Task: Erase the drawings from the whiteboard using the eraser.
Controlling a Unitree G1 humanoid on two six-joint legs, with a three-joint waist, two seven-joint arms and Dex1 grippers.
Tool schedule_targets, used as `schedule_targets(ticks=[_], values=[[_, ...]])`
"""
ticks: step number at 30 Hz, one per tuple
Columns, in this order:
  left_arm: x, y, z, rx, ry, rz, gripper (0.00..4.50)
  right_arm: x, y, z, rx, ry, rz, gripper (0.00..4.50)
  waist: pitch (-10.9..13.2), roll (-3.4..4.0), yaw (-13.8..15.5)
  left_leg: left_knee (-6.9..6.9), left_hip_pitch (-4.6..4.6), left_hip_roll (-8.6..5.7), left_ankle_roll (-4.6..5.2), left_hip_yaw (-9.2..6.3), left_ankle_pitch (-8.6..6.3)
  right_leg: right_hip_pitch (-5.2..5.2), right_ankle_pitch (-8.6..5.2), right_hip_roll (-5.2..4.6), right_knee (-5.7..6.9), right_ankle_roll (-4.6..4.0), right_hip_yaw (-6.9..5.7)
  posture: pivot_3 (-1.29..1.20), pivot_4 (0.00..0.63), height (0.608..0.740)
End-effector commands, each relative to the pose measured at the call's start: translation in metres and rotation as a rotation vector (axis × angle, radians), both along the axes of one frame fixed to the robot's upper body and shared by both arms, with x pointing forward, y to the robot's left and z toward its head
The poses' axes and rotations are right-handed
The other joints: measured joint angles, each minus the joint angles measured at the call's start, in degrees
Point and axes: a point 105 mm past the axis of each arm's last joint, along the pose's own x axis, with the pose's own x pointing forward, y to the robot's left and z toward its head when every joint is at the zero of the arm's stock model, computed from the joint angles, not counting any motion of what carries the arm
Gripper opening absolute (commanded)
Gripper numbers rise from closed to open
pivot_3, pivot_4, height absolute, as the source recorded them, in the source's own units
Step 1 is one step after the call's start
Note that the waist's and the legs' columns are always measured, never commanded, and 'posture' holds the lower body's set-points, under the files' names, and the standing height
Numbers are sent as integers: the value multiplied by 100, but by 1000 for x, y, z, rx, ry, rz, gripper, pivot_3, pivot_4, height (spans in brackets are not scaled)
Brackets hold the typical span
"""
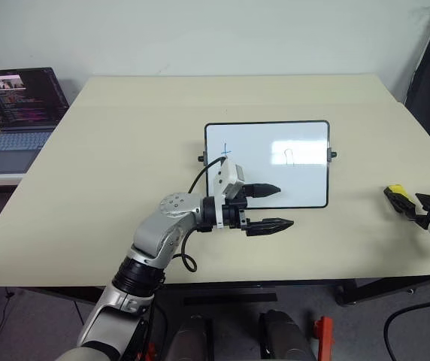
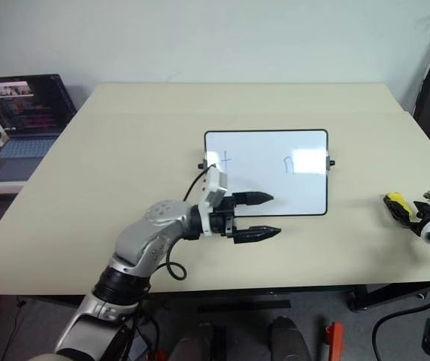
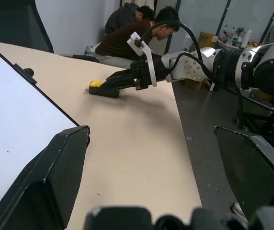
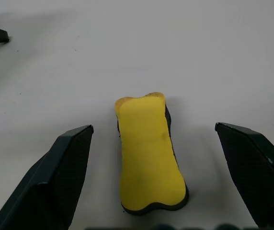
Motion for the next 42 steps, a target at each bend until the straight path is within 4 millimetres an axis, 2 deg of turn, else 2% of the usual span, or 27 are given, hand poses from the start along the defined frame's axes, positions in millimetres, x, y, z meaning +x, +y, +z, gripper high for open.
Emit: schedule_targets(ticks=[1, 5, 15, 21, 24, 25, 27, 29, 31, 33, 34, 35, 36, 38, 40, 42], values=[[-6, 0, 15, -41, -42, -11, 4500, 4, 0, 11, -21, -41, 13, 4469, 0, 0, -2, 0, 0, 0, 0, 0, 0, 0, 0, 0, 0, 0, 0, 0, 150, 740], [-7, 0, 12, -34, -35, -6, 4500, 5, 2, 10, -18, -37, 12, 4469, 0, 0, -5, 0, 1, 0, 0, 0, 0, 0, 2, 0, 1, -3, 1, 0, 150, 740], [-7, 2, 12, -34, -32, 5, 4500, 5, 3, 2, -40, 3, 13, 1185, 0, 0, -7, 1, 1, 0, 0, 0, 0, 1, 4, 0, 1, -6, 0, 0, 150, 740], [-4, 2, 13, -35, -36, 16, 4500, 6, 3, 1, -65, 13, 11, 1085, 0, 0, -7, 2, 3, 0, 0, 0, 0, 2, 5, 0, 2, -6, 0, 0, 150, 740], [-3, 5, 14, -32, -44, 24, 4500, 5, 1, 10, -72, -24, 18, 1084, 0, 0, -7, 2, 3, 0, 0, 0, 0, 3, 4, 0, 2, -6, 0, 0, 150, 740], [-2, 6, 15, -29, -49, 28, 4500, 4, 0, 17, -82, -48, 20, 1084, 0, 1, -6, 2, 3, 0, 0, 0, 0, 3, 4, 0, 2, -5, 0, 0, 150, 740], [2, 14, 18, -19, -67, 52, 4500, 2, -2, 45, -111, -130, 31, 1084, 0, 2, -6, 2, 3, 0, 0, 0, 0, 2, 5, 0, 3, -6, 0, 0, 150, 740], [8, 27, 23, -7, -85, 92, 4500, -2, 6, 87, -193, -242, 59, 1084, 0, 9, -9, 1, 0, 0, 0, 0, 0, -2, 4, 0, 5, -5, 1, 0, 150, 740], [11, 33, 25, -1, -91, 109, 4500, -5, 15, 105, -231, -289, 74, 1084, 0, 16, -22, 1, -2, 1, 0, 0, 0, -7, 1, 0, 8, -1, 3, 0, 150, 740], [18, 55, 25, 34, -108, 171, 4500, -7, 66, 165, -298, -441, 232, 1076, 1, 17, -38, 2, 1, 2, 0, 0, 0, -5, -3, 0, 8, 5, 2, 0, 150, 740], [23, 68, 25, 54, -115, 212, 4500, -10, 101, 193, -334, -520, 344, 1071, 1, 20, -62, 2, 1, 3, 0, 1, 0, -7, -2, 1, 10, 5, 3, 0, 150, 740], [28, 83, 23, 70, -117, 265, 4500, -11, 139, 212, -335, -589, 466, 1070, 6, 28, -112, 1, 4, 5, 0, 0, 0, -8, -3, 3, 15, 5, 5, 0, 150, 740], [31, 93, 22, 80, -117, 305, 4500, -11, 165, 221, -336, -626, 553, 1069, 9, 32, -171, 1, 8, 9, 0, 1, 0, -9, -1, 6, 19, 2, 6, 0, 150, 740], [36, 108, 17, 106, -124, 358, 4500, -6, 203, 226, -324, -658, 662, 1069, 1, 19, -179, -3, 17, 20, 0, 1, 0, -10, 4, 14, 22, -8, 2, 0, 150, 740], [38, 120, 12, 131, -127, 405, 4500, 2, 241, 223, -340, -670, 765, 1069, -24, -25, -138, -3, 17, 41, -1, -11, 0, 0, 1, 32, 15, -18, -21, 0, 150, 740], [40, 131, 8, 140, -126, 450, 4500, 10, 277, 217, -380, -691, 852, 1068, -28, -35, -98, -1, 11, 51, -3, -14, -2, -1, 3, 39, 6, -25, -25, 0, 150, 740]])
